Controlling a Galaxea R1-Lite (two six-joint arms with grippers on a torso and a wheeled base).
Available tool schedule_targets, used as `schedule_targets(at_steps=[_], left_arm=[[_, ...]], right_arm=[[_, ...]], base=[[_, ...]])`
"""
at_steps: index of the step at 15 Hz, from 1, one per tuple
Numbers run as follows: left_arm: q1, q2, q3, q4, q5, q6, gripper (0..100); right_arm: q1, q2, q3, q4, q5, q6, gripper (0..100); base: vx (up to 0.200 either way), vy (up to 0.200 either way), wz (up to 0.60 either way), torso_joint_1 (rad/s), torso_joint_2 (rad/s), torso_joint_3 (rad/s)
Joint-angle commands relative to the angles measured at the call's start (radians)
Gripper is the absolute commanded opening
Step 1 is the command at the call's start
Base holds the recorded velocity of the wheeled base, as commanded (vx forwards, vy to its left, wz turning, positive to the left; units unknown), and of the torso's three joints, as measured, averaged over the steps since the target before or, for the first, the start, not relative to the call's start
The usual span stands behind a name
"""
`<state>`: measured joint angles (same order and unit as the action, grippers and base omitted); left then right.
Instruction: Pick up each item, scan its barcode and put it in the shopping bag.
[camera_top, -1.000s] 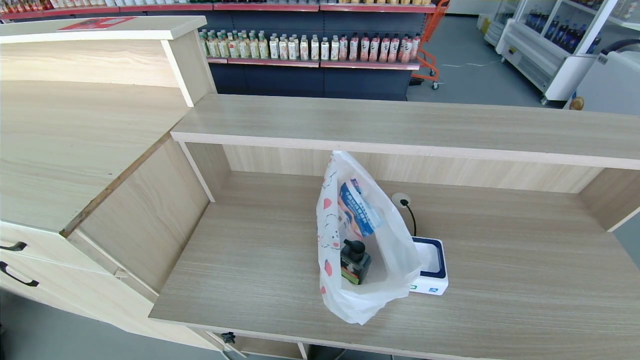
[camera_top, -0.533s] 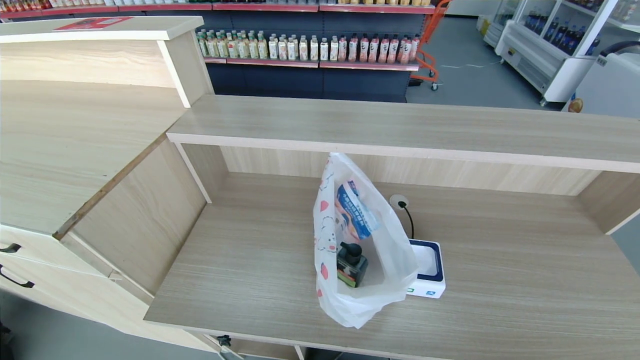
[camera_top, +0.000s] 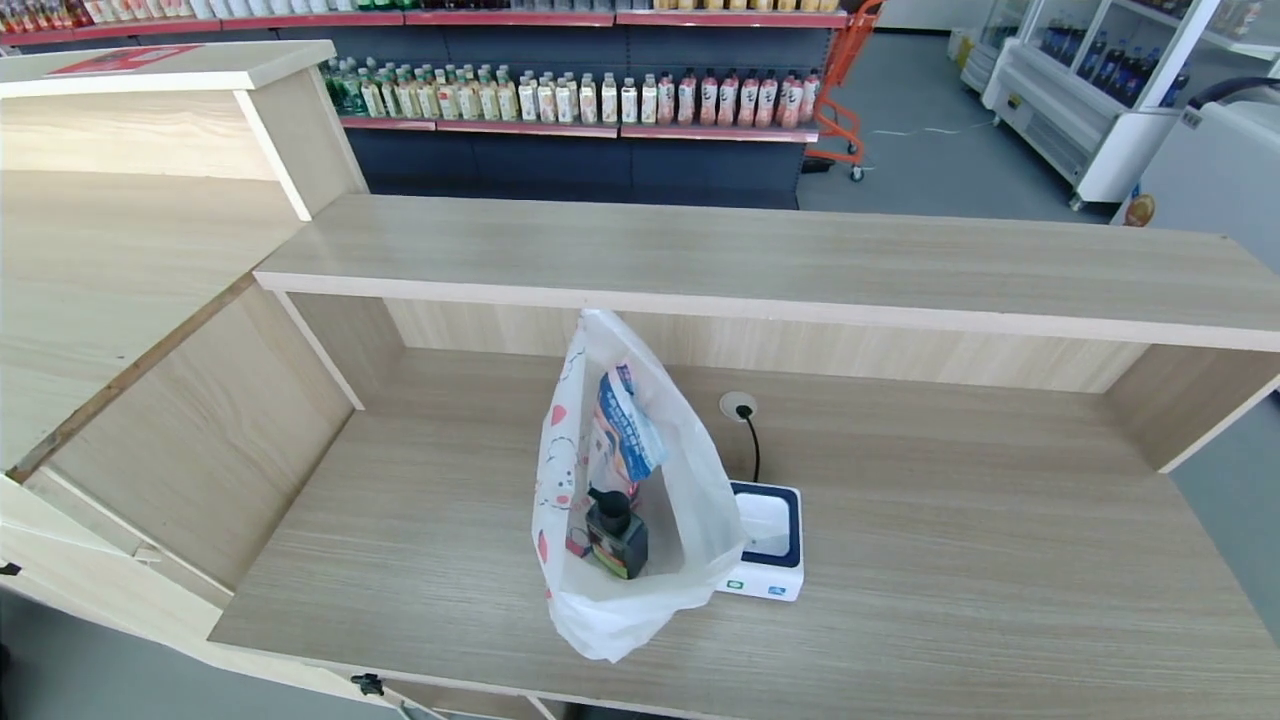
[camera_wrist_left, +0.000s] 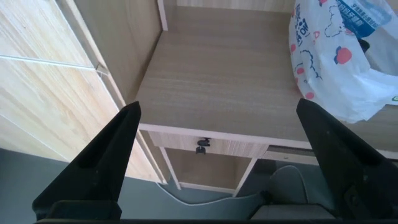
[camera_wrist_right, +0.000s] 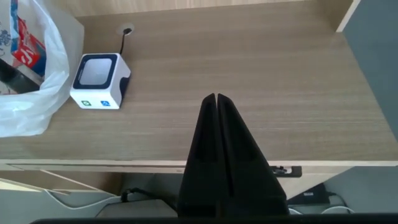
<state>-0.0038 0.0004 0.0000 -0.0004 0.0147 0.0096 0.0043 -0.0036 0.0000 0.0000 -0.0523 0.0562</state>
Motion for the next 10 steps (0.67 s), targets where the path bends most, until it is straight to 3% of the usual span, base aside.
schedule_targets(at_steps=[1,6,10], left_arm=[[-0.001,0.0,0.0,0.0,-0.001,0.0,100],[-0.001,0.0,0.0,0.0,0.001,0.0,100],[-0.001,0.0,0.0,0.0,-0.001,0.0,100]], right_arm=[[0.0,0.004,0.0,0.0,0.0,0.005,0],[0.0,0.004,0.0,0.0,0.0,0.005,0],[0.0,0.004,0.0,0.0,0.0,0.005,0]], base=[[0.0,0.0,0.0,0.0,0.0,0.0],[0.2,0.0,0.0,0.0,0.0,0.004],[0.0,0.0,0.0,0.0,0.0,0.0]])
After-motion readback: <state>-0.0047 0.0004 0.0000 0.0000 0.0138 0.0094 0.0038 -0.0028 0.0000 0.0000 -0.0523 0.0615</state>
